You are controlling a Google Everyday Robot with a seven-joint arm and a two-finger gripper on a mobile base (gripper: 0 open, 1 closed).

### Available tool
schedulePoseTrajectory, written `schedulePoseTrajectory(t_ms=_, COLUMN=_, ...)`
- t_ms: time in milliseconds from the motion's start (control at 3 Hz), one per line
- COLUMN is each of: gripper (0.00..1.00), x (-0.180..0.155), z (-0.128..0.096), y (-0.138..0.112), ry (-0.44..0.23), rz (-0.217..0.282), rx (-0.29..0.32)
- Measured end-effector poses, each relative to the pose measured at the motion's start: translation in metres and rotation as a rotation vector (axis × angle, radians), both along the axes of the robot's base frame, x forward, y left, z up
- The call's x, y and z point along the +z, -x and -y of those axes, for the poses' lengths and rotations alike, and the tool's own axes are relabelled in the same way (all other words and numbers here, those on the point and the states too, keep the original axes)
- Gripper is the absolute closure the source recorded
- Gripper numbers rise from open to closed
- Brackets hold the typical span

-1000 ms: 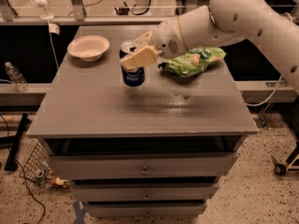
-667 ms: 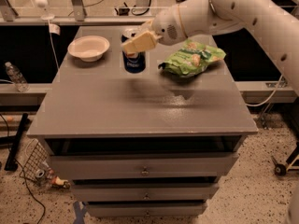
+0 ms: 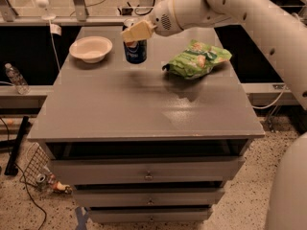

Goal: Move pepsi can near paper bowl

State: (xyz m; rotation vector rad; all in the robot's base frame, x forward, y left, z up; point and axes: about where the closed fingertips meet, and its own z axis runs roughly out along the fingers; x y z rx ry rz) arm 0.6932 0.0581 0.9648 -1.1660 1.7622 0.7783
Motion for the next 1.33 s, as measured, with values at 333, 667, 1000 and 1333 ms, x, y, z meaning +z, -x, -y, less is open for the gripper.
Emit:
schedulePoseTrajectory(t_ms=333, gripper=1.0, x=-0.012, z=-0.013, y=-0.018, ry=-0.003, rz=-0.02, rx=-0.05)
schedulePoseTrajectory(t_ms=667, gripper=1.0, x=-0.025, z=-0.025, y=-0.032, ry=-0.002, rz=-0.031, rx=-0.067)
schedulePoseTrajectory(t_ms=1000, gripper=1.0, x=-0.036, z=-0.035, y=-0.044, ry=0.004, rz=-0.036, rx=-0.064)
schedulePoseTrajectory(t_ms=1333, gripper=1.0, x=-0.052, z=-0.05, y=-0.066, ry=0.013, rz=-0.032, rx=-0.042)
